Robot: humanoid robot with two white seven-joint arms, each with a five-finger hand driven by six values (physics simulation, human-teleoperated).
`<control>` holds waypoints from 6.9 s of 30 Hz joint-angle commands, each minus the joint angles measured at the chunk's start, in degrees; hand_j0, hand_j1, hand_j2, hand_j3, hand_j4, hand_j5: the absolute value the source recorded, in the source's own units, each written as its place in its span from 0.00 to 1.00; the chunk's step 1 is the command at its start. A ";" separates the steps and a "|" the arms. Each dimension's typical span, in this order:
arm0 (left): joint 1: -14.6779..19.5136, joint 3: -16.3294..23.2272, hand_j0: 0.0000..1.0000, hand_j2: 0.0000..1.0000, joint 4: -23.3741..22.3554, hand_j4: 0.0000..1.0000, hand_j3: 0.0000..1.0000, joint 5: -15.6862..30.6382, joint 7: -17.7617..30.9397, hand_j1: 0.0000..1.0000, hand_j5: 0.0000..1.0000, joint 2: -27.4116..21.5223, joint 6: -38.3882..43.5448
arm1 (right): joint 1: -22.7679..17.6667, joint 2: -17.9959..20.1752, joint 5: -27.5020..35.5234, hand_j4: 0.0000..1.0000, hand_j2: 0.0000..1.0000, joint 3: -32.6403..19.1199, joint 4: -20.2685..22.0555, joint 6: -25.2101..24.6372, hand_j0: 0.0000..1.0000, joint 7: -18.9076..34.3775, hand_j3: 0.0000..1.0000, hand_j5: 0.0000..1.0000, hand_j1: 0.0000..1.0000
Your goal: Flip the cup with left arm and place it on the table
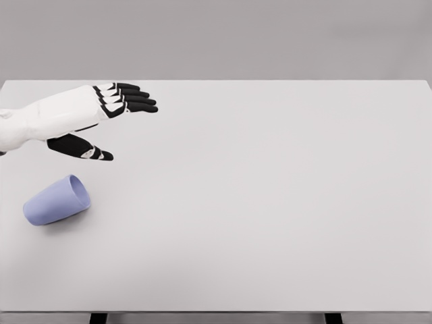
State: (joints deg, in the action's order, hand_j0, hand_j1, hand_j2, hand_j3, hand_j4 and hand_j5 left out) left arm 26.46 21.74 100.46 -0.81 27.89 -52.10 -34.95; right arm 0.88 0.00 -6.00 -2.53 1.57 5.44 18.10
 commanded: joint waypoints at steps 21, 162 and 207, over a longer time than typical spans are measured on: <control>-12.48 -6.36 1.00 1.00 -0.53 1.00 1.00 22.43 7.11 1.00 1.00 -14.87 -0.05 | -0.44 0.00 0.02 1.00 1.00 0.07 -0.34 -0.08 1.00 -0.17 1.00 1.00 1.00; -23.82 0.84 0.66 0.66 -9.93 0.66 0.66 41.68 3.39 0.66 0.66 -1.69 7.53 | -0.44 0.00 0.02 1.00 1.00 0.16 -0.34 -0.08 1.00 -0.17 1.00 1.00 1.00; -16.87 6.21 1.00 1.00 -21.01 1.00 1.00 51.44 7.11 1.00 1.00 8.07 8.14 | -0.44 0.00 0.02 1.00 1.00 0.07 -0.34 -0.08 1.00 -0.17 1.00 1.00 1.00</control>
State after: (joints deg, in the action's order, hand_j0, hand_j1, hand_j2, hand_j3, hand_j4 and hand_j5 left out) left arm 9.76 28.01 79.28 50.34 34.99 -43.97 -26.70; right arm 0.44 0.00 -5.99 -2.40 1.21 5.35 17.91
